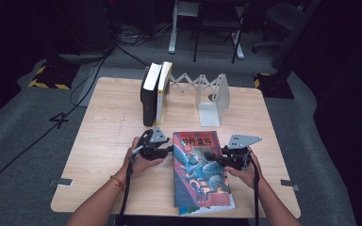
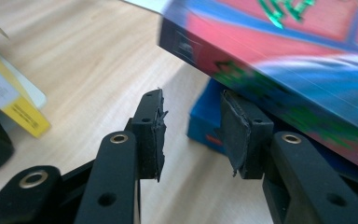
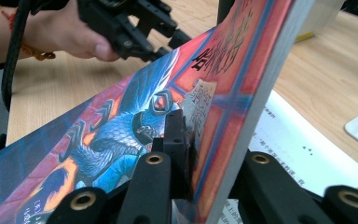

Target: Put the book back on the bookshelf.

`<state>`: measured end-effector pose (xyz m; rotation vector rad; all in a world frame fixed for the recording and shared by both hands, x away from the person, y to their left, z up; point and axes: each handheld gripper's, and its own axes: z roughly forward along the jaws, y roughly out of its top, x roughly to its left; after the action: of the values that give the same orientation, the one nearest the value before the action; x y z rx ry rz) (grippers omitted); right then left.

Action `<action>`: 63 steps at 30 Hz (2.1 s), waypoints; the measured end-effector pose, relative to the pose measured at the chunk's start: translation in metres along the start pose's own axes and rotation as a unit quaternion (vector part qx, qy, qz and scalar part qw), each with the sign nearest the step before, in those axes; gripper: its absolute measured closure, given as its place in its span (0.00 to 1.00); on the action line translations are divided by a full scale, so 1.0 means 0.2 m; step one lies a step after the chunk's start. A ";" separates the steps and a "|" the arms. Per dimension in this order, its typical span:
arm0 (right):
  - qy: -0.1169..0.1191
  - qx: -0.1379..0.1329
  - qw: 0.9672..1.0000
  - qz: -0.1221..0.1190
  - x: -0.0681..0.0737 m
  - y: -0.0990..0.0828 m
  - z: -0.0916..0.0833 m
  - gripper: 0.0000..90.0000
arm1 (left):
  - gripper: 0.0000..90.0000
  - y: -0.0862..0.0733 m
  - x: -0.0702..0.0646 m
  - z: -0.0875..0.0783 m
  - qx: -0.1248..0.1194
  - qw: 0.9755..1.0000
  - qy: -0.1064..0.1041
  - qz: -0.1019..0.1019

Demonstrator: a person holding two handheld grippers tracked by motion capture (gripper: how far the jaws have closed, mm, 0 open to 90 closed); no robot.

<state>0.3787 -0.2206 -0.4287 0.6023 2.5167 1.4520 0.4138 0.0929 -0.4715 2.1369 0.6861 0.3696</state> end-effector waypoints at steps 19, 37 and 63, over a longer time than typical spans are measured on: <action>-0.020 -0.060 0.997 -0.035 -0.01 0.14 -0.11 0.84 | 0.97 0.27 0.06 -0.15 -0.069 0.996 -0.048 0.024; -0.044 -0.084 0.994 -0.056 -0.02 0.25 -0.14 0.92 | 1.00 0.40 0.04 -0.23 -0.086 0.994 -0.043 0.053; -0.099 -0.151 0.977 -0.110 0.24 0.14 -0.34 0.94 | 0.75 0.33 -0.22 -0.47 -0.100 0.989 -0.009 0.109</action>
<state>0.3196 -0.2414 -0.3676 0.3797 2.0822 1.5605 0.3560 0.0932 -0.3629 2.0239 0.3874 0.5143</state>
